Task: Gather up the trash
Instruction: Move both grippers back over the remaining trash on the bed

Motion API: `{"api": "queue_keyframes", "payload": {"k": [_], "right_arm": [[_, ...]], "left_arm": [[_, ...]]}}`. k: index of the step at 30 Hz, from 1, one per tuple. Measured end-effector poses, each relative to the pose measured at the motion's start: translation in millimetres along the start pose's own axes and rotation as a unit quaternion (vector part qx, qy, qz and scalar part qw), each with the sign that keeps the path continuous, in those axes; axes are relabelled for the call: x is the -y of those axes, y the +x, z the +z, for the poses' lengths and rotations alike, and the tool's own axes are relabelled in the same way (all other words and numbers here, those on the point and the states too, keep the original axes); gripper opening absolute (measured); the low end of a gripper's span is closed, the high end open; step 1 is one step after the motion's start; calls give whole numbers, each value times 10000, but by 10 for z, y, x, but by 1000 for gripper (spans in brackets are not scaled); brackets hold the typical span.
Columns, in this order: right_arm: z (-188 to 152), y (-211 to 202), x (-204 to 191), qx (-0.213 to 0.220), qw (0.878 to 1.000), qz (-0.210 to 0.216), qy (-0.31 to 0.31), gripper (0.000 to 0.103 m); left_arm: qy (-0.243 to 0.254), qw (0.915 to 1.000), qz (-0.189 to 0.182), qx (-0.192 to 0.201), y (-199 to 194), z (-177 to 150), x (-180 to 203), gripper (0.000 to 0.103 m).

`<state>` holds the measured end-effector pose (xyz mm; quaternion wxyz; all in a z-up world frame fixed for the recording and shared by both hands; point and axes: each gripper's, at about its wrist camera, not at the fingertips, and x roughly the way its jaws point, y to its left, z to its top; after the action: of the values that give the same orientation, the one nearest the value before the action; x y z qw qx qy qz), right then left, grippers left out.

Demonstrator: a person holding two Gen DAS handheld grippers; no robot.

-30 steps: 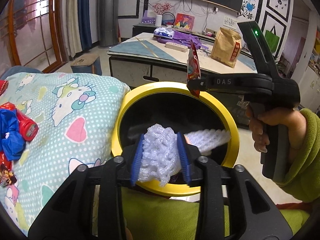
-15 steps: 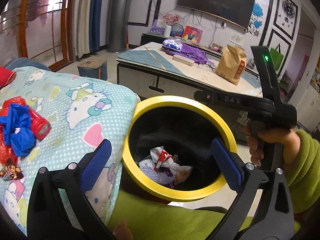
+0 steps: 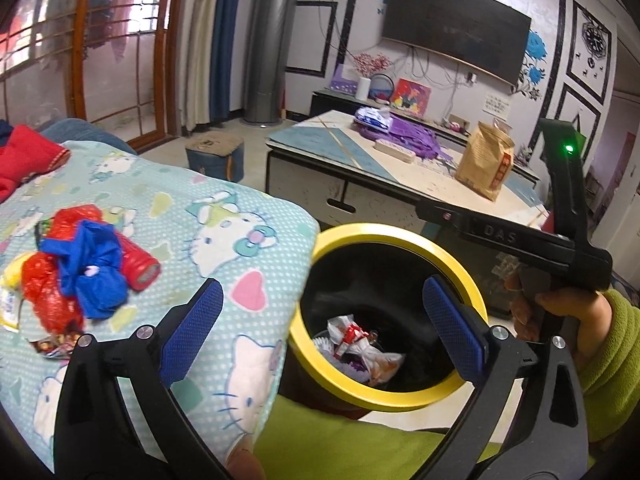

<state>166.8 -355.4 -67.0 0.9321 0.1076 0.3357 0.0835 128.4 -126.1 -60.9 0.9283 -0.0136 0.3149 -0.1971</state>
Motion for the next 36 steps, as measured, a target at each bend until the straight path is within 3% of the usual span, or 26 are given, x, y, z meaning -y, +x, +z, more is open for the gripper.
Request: {"api": "queue_keyframes", "payload": {"k": [21,36], "right_arm": [[-5,-324,-836,481,9934,604,-846,75],[-65,-388,-1405,446,9841,934,-1444,75]], "left_arm": [[-313,9913,907,897,-622,150,-494,92],[-631,9792,1471,1244,-909,160,-965,92]]}}
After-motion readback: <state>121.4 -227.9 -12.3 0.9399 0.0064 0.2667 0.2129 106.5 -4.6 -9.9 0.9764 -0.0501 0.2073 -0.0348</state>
